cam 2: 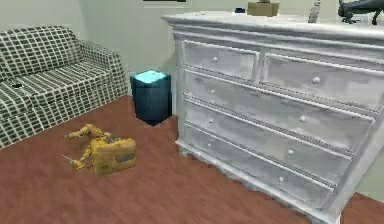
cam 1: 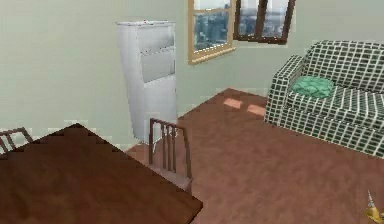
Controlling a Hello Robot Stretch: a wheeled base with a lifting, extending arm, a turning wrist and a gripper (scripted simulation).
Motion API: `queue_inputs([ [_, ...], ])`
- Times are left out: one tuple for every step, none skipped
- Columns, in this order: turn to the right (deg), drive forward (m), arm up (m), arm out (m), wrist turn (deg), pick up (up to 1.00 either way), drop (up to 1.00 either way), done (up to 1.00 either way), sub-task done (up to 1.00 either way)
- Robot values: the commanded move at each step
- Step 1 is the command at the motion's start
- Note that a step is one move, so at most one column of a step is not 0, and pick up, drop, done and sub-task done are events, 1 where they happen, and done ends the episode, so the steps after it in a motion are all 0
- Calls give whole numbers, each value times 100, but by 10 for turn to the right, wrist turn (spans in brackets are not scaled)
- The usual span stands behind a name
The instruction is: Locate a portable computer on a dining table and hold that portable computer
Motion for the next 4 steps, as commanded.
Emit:
queue_inputs([
  [-450, 0, 0, 0, 0, 0, 0, 0, 0],
  [-450, 0, 0, 0, 0, 0, 0, 0, 0],
  [-450, 0, 0, 0, 0, 0, 0, 0, 0],
  [-420, 0, 0, 0, 0, 0, 0, 0, 0],
])
